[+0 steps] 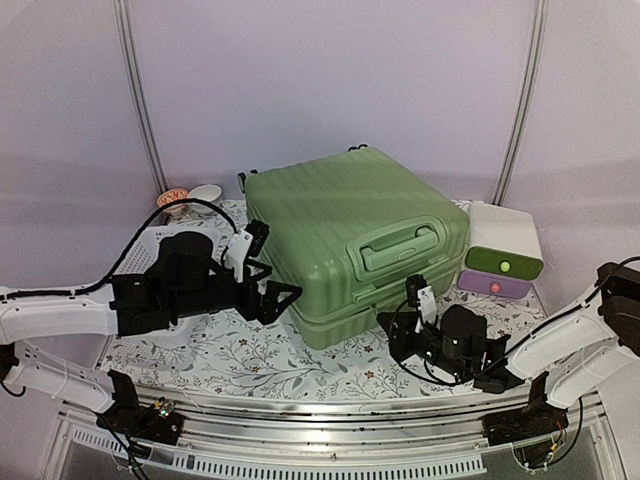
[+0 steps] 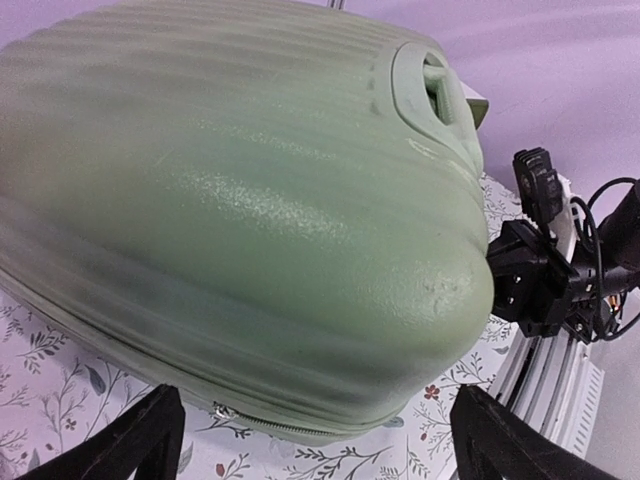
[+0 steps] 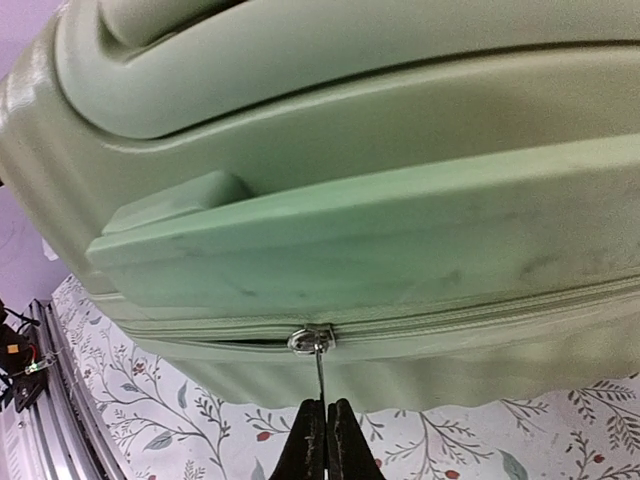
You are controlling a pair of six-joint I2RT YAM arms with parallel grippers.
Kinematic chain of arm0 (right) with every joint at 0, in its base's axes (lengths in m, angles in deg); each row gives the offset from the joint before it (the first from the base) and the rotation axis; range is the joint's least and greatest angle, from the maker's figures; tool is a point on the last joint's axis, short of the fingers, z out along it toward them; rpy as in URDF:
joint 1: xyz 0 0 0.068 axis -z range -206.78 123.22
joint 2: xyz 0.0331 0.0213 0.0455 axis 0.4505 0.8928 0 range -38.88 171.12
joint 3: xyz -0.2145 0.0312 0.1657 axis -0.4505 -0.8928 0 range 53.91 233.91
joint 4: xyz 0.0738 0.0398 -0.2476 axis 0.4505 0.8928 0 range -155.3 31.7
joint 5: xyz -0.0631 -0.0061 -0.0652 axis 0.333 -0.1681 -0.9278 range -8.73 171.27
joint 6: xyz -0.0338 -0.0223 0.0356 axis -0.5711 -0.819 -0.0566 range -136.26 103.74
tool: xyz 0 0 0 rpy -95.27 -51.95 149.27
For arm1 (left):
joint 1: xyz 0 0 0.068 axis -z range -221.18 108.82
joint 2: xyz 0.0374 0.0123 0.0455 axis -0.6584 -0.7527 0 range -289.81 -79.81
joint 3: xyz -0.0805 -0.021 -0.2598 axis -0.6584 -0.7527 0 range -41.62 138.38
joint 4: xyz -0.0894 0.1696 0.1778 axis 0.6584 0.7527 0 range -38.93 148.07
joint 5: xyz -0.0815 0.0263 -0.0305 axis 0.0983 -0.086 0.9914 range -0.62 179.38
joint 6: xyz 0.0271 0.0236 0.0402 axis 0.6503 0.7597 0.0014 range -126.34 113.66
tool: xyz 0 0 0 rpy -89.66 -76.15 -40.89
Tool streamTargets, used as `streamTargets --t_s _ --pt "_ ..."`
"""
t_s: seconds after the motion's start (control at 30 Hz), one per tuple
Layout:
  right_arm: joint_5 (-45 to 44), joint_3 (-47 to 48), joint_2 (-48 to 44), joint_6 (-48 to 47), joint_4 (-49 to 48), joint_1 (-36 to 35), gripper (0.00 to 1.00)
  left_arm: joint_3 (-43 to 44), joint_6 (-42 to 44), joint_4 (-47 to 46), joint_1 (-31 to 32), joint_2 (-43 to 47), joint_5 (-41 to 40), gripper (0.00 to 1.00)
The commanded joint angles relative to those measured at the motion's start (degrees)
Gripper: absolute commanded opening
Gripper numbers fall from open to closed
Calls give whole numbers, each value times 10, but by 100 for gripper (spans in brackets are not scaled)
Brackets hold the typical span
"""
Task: Open, take out, and arrange the luggage
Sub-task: Unzip the zipper of the luggage.
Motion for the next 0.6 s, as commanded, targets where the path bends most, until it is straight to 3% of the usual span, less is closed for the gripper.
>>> streamTargets --t_s 0.0,0.4,0.57 --pt "-60 -11 -33 1 100 34 2 31 21 23 1 -14 -9 95" --pt "-62 -19 -91 7 195 79 2 116 90 75 71 -73 -138 96" --pt "-82 -40 -142 15 223 93 2 136 98 78 76 -85 -150 96"
